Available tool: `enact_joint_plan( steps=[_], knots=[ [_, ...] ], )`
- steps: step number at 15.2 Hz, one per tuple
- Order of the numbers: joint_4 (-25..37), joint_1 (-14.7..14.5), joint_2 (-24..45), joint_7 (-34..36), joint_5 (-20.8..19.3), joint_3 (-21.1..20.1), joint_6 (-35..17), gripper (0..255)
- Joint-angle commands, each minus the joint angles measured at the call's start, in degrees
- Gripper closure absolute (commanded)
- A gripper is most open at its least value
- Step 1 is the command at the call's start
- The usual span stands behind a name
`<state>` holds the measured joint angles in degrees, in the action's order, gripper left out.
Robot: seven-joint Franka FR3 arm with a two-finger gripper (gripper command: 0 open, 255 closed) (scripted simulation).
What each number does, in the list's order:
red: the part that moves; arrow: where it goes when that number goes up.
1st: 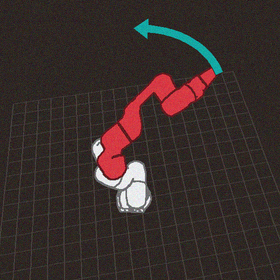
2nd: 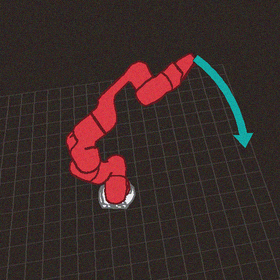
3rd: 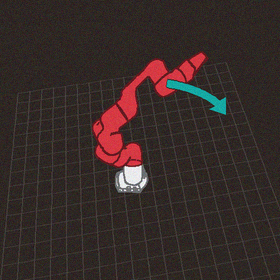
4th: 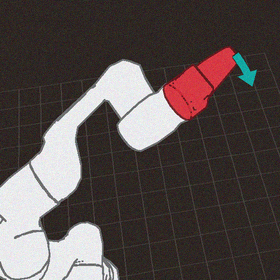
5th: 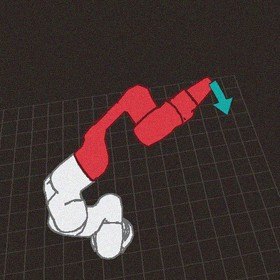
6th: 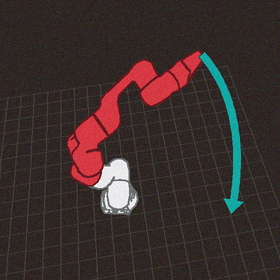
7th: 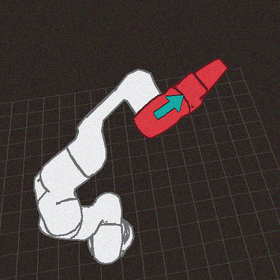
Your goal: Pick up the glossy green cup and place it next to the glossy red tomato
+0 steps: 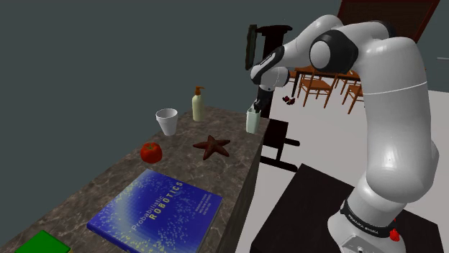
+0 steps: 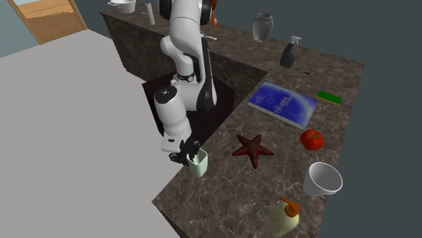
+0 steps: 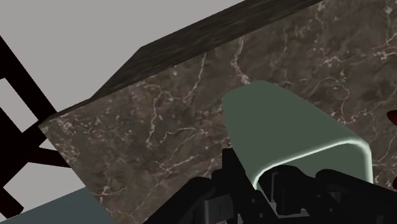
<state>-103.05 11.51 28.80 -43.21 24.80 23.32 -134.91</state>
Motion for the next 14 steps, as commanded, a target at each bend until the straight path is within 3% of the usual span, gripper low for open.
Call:
enact_joint_plan(
  steps=[1, 14],
  knots=[
    [0.01, 0.00, -0.01, 0.00, 0.00, 0.00, -0.01, 255],
    [2.11, -1.18, -4.52, 2.74, -3.35, 1.89, 6.12, 255]
  ],
)
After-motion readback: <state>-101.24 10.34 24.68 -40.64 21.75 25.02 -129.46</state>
